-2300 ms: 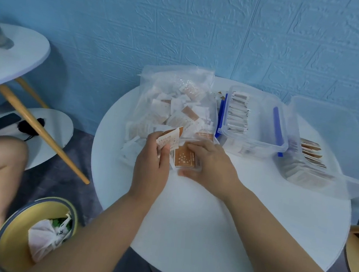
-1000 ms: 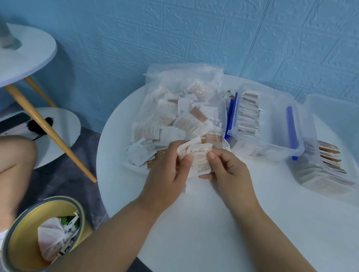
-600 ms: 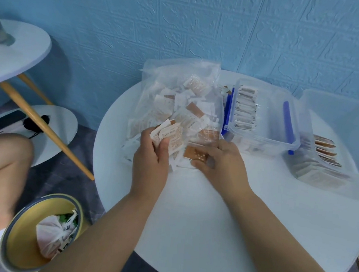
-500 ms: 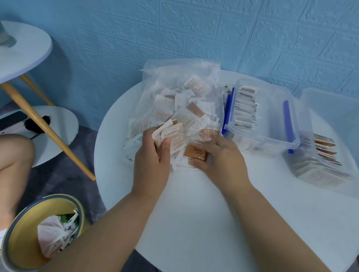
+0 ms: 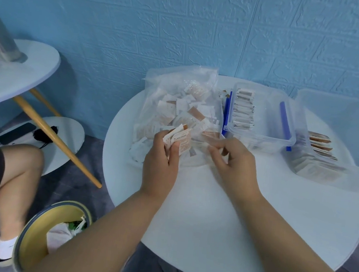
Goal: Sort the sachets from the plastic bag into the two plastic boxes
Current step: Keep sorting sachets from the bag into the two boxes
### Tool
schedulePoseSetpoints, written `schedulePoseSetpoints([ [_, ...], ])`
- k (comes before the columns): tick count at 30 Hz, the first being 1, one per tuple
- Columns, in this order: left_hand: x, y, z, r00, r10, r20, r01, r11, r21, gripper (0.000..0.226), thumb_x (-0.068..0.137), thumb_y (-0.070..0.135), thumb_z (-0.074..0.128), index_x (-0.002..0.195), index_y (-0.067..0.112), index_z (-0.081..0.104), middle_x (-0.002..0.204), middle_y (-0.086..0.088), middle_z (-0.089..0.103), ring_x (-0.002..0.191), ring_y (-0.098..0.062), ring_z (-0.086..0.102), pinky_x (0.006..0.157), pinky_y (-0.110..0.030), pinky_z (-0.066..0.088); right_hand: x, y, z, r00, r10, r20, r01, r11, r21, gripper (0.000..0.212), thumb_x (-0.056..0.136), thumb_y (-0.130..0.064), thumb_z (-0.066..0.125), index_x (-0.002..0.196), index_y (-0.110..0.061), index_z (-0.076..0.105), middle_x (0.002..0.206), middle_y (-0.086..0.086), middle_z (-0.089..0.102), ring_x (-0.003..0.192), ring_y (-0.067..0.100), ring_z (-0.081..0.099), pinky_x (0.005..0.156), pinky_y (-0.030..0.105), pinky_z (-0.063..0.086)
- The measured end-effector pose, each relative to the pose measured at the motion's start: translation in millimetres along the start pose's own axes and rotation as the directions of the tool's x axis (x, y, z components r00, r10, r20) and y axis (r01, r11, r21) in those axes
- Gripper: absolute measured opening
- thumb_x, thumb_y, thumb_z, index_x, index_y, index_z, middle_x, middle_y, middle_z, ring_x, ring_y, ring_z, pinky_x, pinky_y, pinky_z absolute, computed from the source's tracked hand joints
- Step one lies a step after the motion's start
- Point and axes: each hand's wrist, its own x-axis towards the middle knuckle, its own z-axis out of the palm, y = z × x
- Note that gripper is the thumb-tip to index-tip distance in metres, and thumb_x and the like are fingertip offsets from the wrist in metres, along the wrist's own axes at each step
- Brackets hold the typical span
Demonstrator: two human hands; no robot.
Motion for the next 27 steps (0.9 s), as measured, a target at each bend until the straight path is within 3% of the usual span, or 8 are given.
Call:
schedulePoseSetpoints([
  [3, -1.4, 7.2, 3.8, 0.997, 0.073, 0.031, -0.073, 0.997, 0.019, 0.025, 0.094, 0.015, 0.049, 0.118, 0.008, 0.049, 0.101, 0.002, 0.062, 0.091, -0.020, 0.063, 0.073, -0.024, 0.050, -16.1, -5.6, -21.0, 0.948, 0.319, 0.008, -0.310, 0.912, 0.270, 0.013, 0.087, -0.018, 0.062, 0.075, -0.023, 0.062, 0.068, -0.005, 0.059, 0.060, 0.004, 0.046, 0.058, 0.010, 0.037],
  [7, -4.4, 33.4, 17.2, 0.989, 0.140, 0.043, -0.140, 0.990, 0.002, 0.024, 0.094, 0.015, 0.049, 0.116, 0.005, 0.050, 0.097, -0.005, 0.065, 0.082, -0.015, 0.061, 0.064, 0.001, 0.038, -32.5, -6.5, -46.1, 0.860, 0.510, 0.028, -0.461, 0.751, 0.472, 0.016, 0.093, -0.017, 0.052, 0.080, -0.013, 0.061, 0.058, 0.004, 0.051, 0.051, 0.009, 0.042, 0.052, 0.016, 0.038],
  [12, -22.5, 64.3, 51.8, 0.968, -0.090, 0.235, 0.156, 0.947, -0.281, 0.014, 0.096, 0.019, 0.045, 0.110, 0.022, 0.046, 0.098, 0.017, 0.058, 0.085, 0.008, 0.057, 0.077, -0.014, 0.049, -45.3, -3.7, -64.9, 0.787, 0.616, 0.040, -0.486, 0.579, 0.655, 0.014, 0.093, -0.012, 0.051, 0.081, -0.012, 0.058, 0.065, 0.007, 0.059, 0.048, 0.012, 0.051, 0.050, 0.019, 0.046],
  [14, -32.4, 72.7, 66.5, 0.898, -0.261, 0.354, 0.413, 0.776, -0.477, 0.015, 0.097, 0.018, 0.043, 0.109, 0.022, 0.051, 0.102, 0.012, 0.063, 0.093, -0.005, 0.062, 0.080, -0.032, 0.054, -51.2, 1.3, -70.6, 0.756, 0.652, 0.059, -0.500, 0.517, 0.695, 0.011, 0.092, -0.009, 0.053, 0.081, -0.010, 0.055, 0.067, 0.012, 0.057, 0.049, 0.014, 0.057, 0.053, 0.020, 0.050],
  [16, -40.9, 82.9, 77.3, 0.806, -0.375, 0.457, 0.591, 0.555, -0.586, 0.017, 0.098, 0.015, 0.041, 0.106, 0.023, 0.055, 0.101, 0.005, 0.064, 0.090, -0.012, 0.063, 0.068, -0.031, 0.056, -56.6, 5.6, -74.3, 0.741, 0.669, 0.066, -0.507, 0.492, 0.708, 0.011, 0.091, -0.007, 0.053, 0.081, -0.009, 0.053, 0.068, 0.015, 0.058, 0.052, 0.019, 0.060, 0.058, 0.024, 0.050],
  [18, -46.9, 91.7, 83.4, 0.765, -0.419, 0.490, 0.643, 0.455, -0.616, 0.018, 0.098, 0.015, 0.039, 0.099, 0.023, 0.055, 0.095, 0.000, 0.064, 0.081, -0.011, 0.063, 0.059, -0.026, 0.054, -60.0, 9.1, -74.9, 0.748, 0.663, 0.037, -0.508, 0.535, 0.675, 0.012, 0.091, -0.006, 0.053, 0.079, -0.010, 0.051, 0.070, 0.012, 0.061, 0.061, 0.021, 0.061, 0.063, 0.028, 0.047],
  [23, -55.7, 94.4, 91.7, 0.773, -0.473, 0.424, 0.631, 0.499, -0.594, 0.021, 0.099, 0.021, 0.038, 0.091, 0.028, 0.056, 0.089, 0.004, 0.064, 0.086, -0.015, 0.060, 0.087, -0.037, 0.047, -62.9, 11.2, -72.6, 0.787, 0.617, -0.008, -0.469, 0.606, 0.643, 0.008, 0.090, -0.005, 0.053, 0.085, -0.012, 0.054, 0.081, 0.002, 0.060, 0.078, 0.012, 0.055, 0.074, 0.025, 0.044],
  [27, -61.9, 91.4, 94.3, 0.787, -0.460, 0.412, 0.616, 0.540, -0.574, 0.022, 0.100, 0.024, 0.037, 0.091, 0.030, 0.056, 0.091, 0.005, 0.065, 0.088, -0.013, 0.060, 0.086, -0.032, 0.044, -62.1, 13.0, -73.8, 0.798, 0.601, 0.053, -0.405, 0.469, 0.785, 0.011, 0.088, 0.001, 0.054, 0.091, -0.010, 0.052, 0.088, 0.007, 0.069, 0.085, 0.016, 0.066, 0.069, 0.021, 0.053],
])
